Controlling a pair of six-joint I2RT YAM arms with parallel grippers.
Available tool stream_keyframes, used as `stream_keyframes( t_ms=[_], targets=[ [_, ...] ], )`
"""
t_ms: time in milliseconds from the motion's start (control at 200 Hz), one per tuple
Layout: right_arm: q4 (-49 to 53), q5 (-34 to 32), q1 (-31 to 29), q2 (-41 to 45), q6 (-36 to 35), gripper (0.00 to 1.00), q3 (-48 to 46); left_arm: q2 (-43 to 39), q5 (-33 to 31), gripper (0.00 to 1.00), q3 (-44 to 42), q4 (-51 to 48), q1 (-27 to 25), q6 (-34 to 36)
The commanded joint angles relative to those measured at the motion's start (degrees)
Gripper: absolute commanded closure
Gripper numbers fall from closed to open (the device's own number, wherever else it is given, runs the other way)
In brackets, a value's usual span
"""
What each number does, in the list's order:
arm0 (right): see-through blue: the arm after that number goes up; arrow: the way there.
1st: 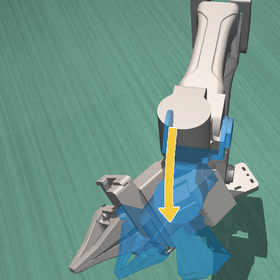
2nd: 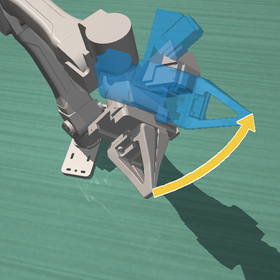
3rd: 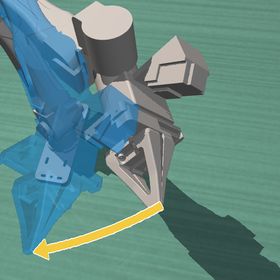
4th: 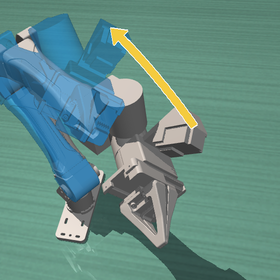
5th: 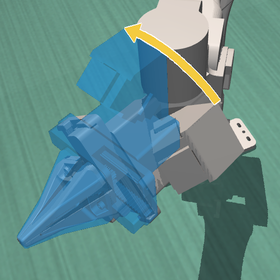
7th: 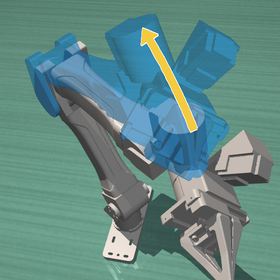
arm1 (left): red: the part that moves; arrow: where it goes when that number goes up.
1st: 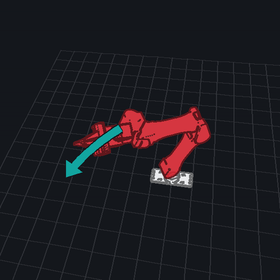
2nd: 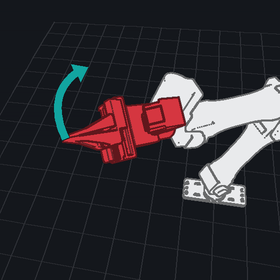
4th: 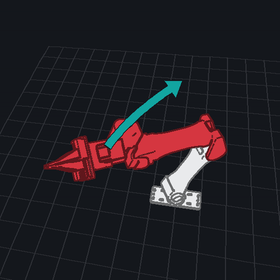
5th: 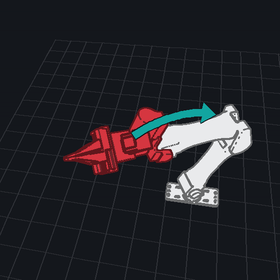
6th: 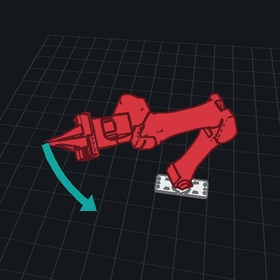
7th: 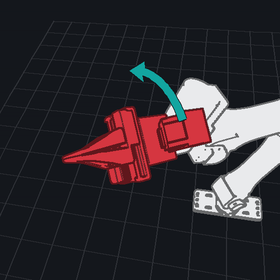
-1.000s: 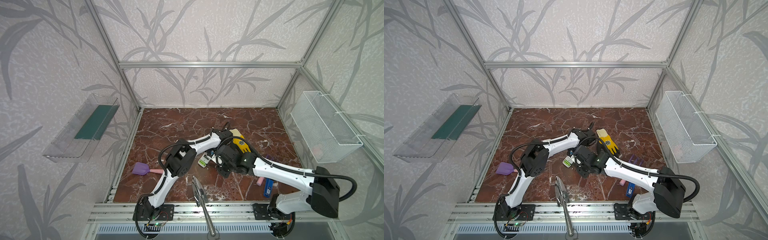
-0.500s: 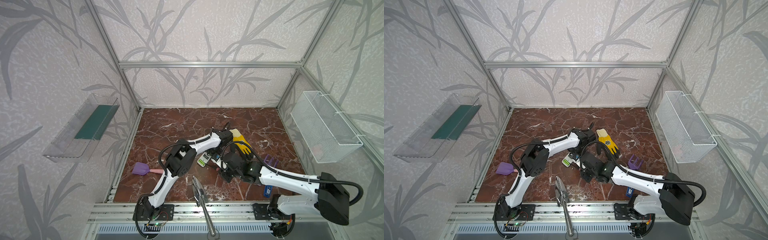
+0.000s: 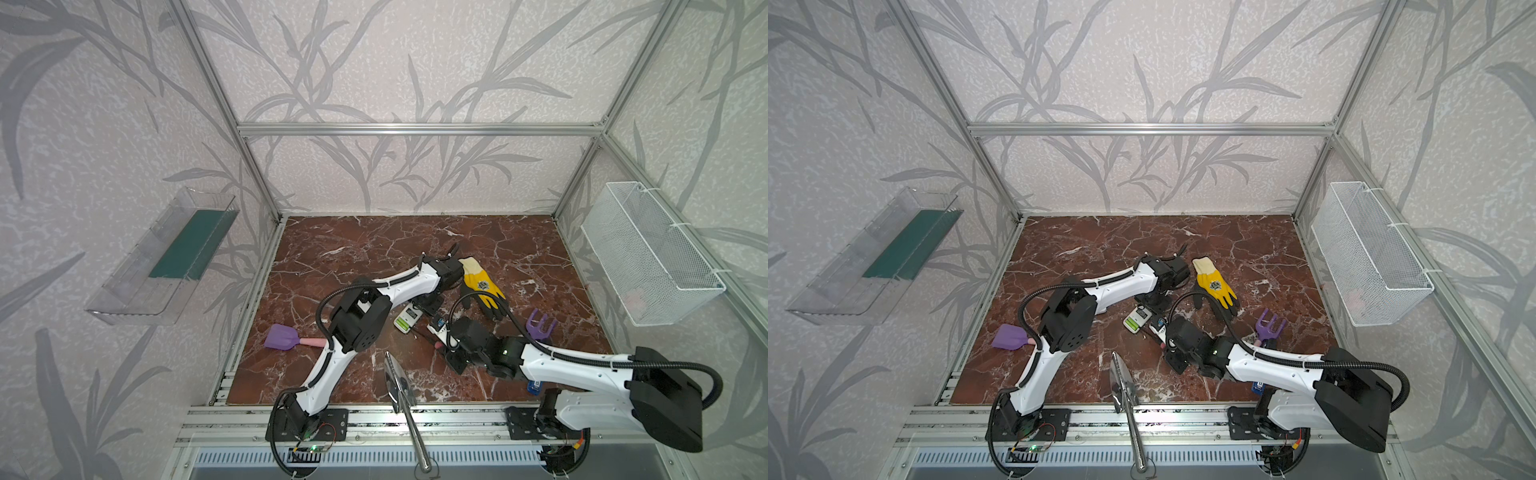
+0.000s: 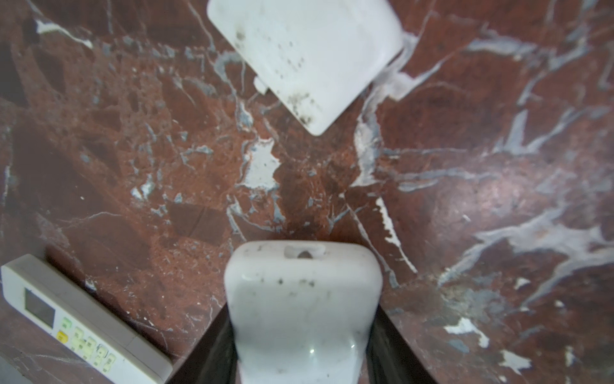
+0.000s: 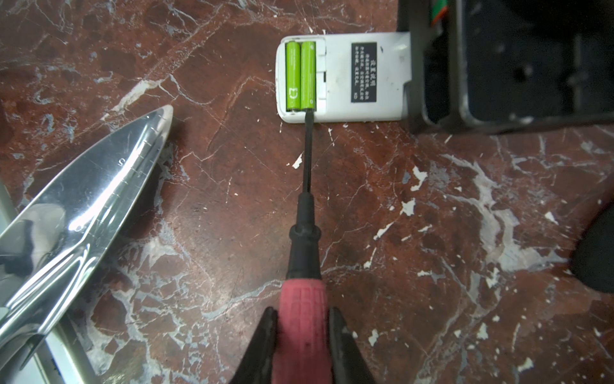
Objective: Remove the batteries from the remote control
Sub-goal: 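Lever the screwdriver tip under the nearer green battery, flipping it out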
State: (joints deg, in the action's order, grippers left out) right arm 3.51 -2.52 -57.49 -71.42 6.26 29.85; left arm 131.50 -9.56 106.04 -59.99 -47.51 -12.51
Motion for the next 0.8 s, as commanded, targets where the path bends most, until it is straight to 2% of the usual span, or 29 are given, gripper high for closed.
stream_keyframes(
  t_ms=[0, 630, 660, 795],
  targets=[
    [-4.9, -0.2, -0.8, -0.5, 1.3, 1.0, -1.9, 6.3, 10.6, 0.93, -3.6, 3.2, -1.0, -2.5],
    [-19.8, -2.8, -0.8, -3.7, 7.1, 1.0, -11.2, 7.5, 15.7, 0.94, -3.4, 4.1, 0.2, -0.5],
    [-20.4, -2.9, -2.5, -4.1, 7.2, 1.0, -11.4, 7.6, 15.8, 0.94, -3.5, 4.3, 0.2, -0.4],
    [-22.7, -3.3, -2.7, -5.5, 7.5, 1.0, -12.2, 7.8, 16.2, 0.94, -3.3, 4.3, 0.4, -0.3]
  ],
)
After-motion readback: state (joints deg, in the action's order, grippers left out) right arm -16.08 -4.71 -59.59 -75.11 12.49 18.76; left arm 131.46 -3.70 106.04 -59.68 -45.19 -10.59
